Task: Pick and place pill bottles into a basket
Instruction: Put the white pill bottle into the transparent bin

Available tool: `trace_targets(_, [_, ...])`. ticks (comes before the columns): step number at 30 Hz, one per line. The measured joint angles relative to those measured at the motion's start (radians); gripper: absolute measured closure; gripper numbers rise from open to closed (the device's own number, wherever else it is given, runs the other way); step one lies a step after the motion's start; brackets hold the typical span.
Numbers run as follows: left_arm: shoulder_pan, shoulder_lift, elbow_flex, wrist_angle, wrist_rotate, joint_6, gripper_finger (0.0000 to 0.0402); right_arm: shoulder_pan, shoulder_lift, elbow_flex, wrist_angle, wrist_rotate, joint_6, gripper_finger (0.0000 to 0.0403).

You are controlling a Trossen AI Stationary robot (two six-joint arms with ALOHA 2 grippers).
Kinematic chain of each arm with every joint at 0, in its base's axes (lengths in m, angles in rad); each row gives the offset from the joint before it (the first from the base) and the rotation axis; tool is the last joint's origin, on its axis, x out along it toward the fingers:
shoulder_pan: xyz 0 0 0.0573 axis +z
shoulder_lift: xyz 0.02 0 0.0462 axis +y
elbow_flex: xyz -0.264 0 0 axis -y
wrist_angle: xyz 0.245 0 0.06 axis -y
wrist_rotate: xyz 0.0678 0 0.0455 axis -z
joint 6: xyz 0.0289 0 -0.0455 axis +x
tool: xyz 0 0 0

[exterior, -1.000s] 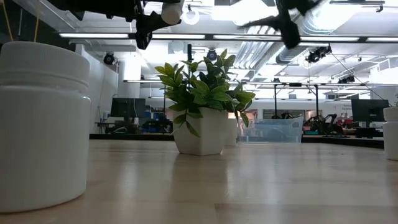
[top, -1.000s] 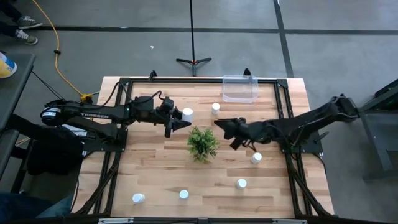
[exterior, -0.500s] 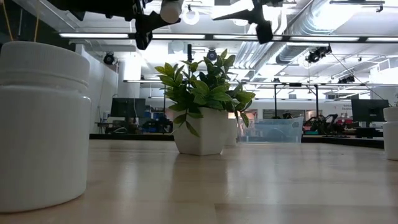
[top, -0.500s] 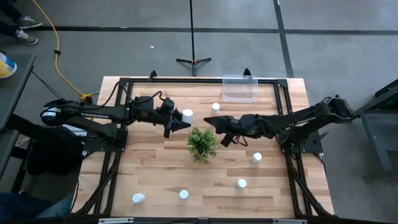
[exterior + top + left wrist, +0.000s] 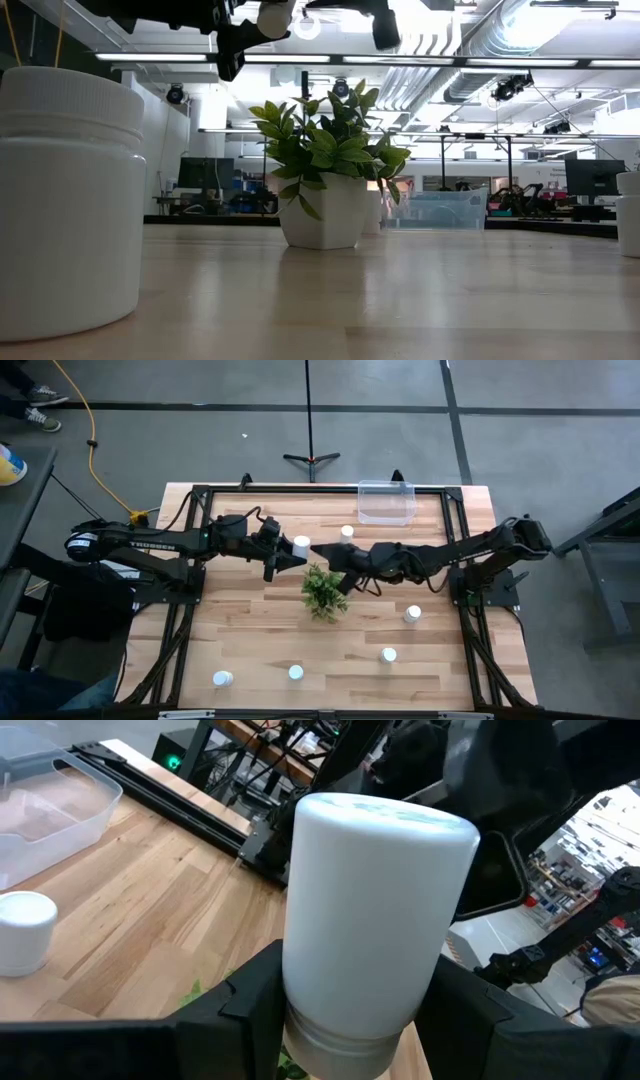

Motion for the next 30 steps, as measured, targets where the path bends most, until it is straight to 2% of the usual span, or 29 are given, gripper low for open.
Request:
trace_targets(4, [0.000,0.000,0.000,0.000,0.001,-0.003,0.0191,-0.008,0.000,0.000,-0.046,-0.071,-0.009,0.0229])
trace_targets(8, [0.000,0.000,0.000,-0.003,0.008,-0.015,0.0191,-0.022,0.001,0.000,-0.037,-0.171,-0.028,0.0194])
trace_targets(14, [0.000,0.000,0.000,-0.009,0.026,-0.026,0.0191,-0.056,0.019,0.000,-0.006,-0.208,-0.041,0.0148])
trace_targets(18, [0.001,0.000,-0.002,-0.010,0.028,-0.028,0.0191,-0.075,0.065,-0.001,0.018,-0.242,-0.067,0.0144])
trace_targets(23, [0.002,-0.003,-0.002,-0.025,0.015,-0.031,0.0191,-0.083,0.113,-0.005,0.115,-0.209,-0.075,0.0143])
trace_targets(30, [0.002,-0.003,-0.003,-0.017,0.020,-0.043,0.0191,-0.086,0.113,-0.005,0.132,-0.200,-0.078,0.0143])
